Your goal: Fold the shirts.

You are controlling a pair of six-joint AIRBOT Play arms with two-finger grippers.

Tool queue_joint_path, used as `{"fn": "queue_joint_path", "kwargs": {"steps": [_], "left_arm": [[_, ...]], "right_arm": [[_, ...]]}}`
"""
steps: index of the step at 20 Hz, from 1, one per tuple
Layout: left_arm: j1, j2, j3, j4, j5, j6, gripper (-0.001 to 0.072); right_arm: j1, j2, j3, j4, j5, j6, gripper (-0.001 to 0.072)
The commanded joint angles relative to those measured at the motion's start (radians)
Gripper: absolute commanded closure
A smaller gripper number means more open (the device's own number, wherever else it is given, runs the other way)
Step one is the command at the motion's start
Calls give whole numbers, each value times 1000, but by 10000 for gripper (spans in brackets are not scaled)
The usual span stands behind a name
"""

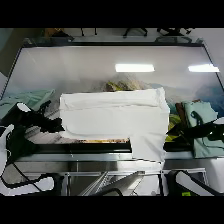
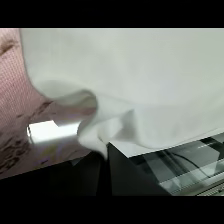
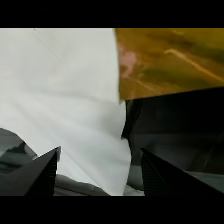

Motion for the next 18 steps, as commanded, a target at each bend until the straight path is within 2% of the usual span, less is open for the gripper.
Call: {"fn": "queue_joint_path", "kwargs": {"steps": [1, 7, 12, 14, 16, 18], "left_arm": [[-3, -8, 3, 1, -11, 2, 693], [-3, -8, 3, 0, -11, 2, 693], [-3, -8, 3, 0, -12, 2, 693], [-3, -8, 3, 0, -14, 2, 693], [-3, -8, 3, 3, -23, 2, 693], [-3, -8, 3, 18, -29, 2, 693]], "right_arm": [[5, 14, -146, 51, -57, -66, 145], [5, -9, -180, 70, -84, -90, 145], [5, -104, -181, 286, -92, -218, 154], [5, -121, -180, 359, -87, -268, 321], [3, -122, -167, 367, -61, -267, 365], [3, -122, -141, 363, -2, -266, 373]]}}
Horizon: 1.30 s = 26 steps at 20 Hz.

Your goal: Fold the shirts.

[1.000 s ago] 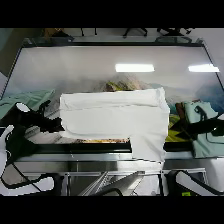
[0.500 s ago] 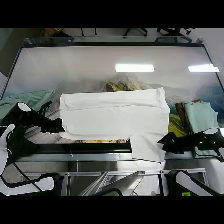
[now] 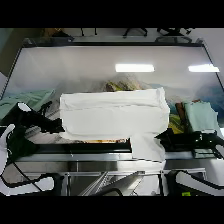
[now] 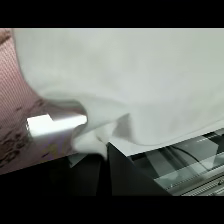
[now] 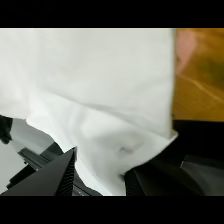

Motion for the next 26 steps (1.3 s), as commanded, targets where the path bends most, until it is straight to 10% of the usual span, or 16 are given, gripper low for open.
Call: {"fn": "queue_joint_path", "kwargs": {"steps": [1, 8, 14, 26], "left_arm": [[-1, -1, 1, 14, -7, -1, 693], [-1, -1, 1, 36, -84, -4, 694], [2, -1, 0, 284, -211, -111, 694], [-1, -24, 378, 21, -124, -59, 695]], "right_arm": [[-1, -8, 37, 58, 113, -24, 374], [-1, -1, 47, -64, 201, 21, 692], [-1, 117, 48, -379, 83, 265, 693], [114, -201, 644, 89, -66, 56, 693]]}}
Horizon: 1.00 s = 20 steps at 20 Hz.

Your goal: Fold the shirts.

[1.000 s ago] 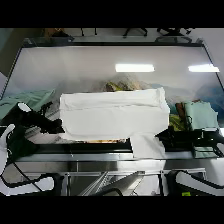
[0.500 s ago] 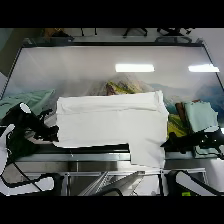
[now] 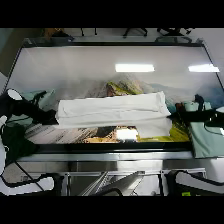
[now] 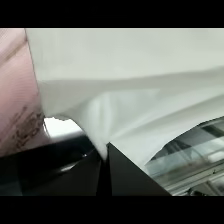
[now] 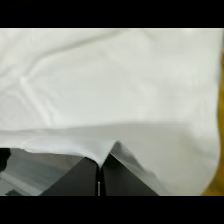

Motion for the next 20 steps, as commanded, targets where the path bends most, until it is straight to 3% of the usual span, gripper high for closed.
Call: {"fn": "queue_joint_path", "kwargs": {"steps": [1, 6, 10, 12, 13, 14, 15, 16, 17, 20], "left_arm": [[0, -40, 148, -32, 60, -4, 695], [-31, -201, 289, -98, 130, -6, 694], [-82, -330, 348, -90, 179, -6, 690], [-83, -376, 390, -90, 154, -10, 688], [-77, -393, 420, -90, 127, -10, 489], [-68, -401, 447, -90, 106, -21, 64], [-56, -401, 475, -91, 92, -40, 16], [-43, -401, 507, -90, 68, -44, 17], [-25, -401, 540, -91, 43, -57, 16], [6, -399, 611, -96, -23, -97, 17]], "right_arm": [[97, -166, 233, 100, -97, -41, 693], [222, -400, 486, 106, -198, -63, 692], [232, -512, 526, 94, -212, -76, 681], [209, -506, 530, 42, -205, -90, 501], [190, -496, 541, 3, -188, -94, 427], [172, -484, 554, -45, -168, -93, 337], [155, -471, 562, -86, -151, -93, 220], [138, -459, 563, -117, -142, -93, 93], [127, -455, 563, -130, -133, -93, 54], [118, -478, 563, -141, -85, -92, 54]]}}
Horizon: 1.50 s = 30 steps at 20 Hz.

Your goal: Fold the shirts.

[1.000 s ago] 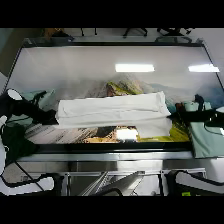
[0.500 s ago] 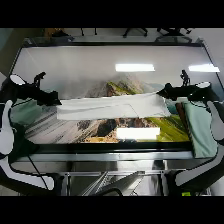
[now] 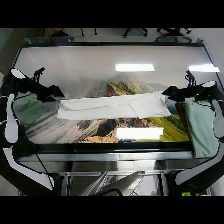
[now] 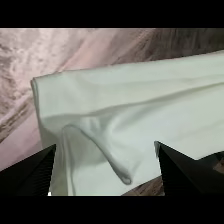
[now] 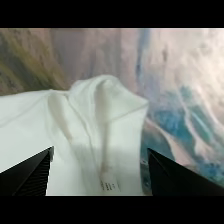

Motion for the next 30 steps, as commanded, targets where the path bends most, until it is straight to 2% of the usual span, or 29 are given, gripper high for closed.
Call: {"fn": "queue_joint_path", "kwargs": {"steps": [1, 5, 6, 7, 8, 9, 10, 11, 16, 19, 25, 27, 30], "left_arm": [[29, -5, 84, -11, -93, -44, 17], [18, 29, 66, -11, -84, -43, 17], [11, 34, 61, -11, -78, -44, 18], [-5, 36, 60, -11, -80, -44, 19], [-24, 35, 60, -11, -80, -44, 62], [-48, 35, 60, -11, -79, -44, 280], [-78, 35, 60, -11, -77, -43, 588], [-111, 35, 60, -11, -68, -41, 693], [-339, 7, 60, -11, 71, -48, 693], [-520, -64, 60, -11, 178, -91, 693], [-853, -209, 90, -9, 568, -118, 693], [-911, -276, 163, -9, 570, -137, 693], [-947, -364, 286, -10, 503, -159, 693]], "right_arm": [[-9, -25, 6, -45, 63, -2, 54], [37, -95, 6, -45, 117, -3, 55], [53, -112, 6, -45, 119, -3, 120], [66, -123, 6, -45, 118, -13, 280], [75, -129, 6, -45, 115, -25, 385], [84, -129, 6, -45, 108, -25, 513], [85, -128, 9, -45, 108, -26, 687], [85, -124, 14, -46, 109, -26, 693], [84, -22, 64, -45, 169, -25, 694], [84, 77, 140, -46, 260, -5, 695], [85, 187, 320, -44, 425, 98, 694], [85, 208, 369, -23, 477, 127, 694], [85, 238, 393, 49, 501, 140, 694]]}}
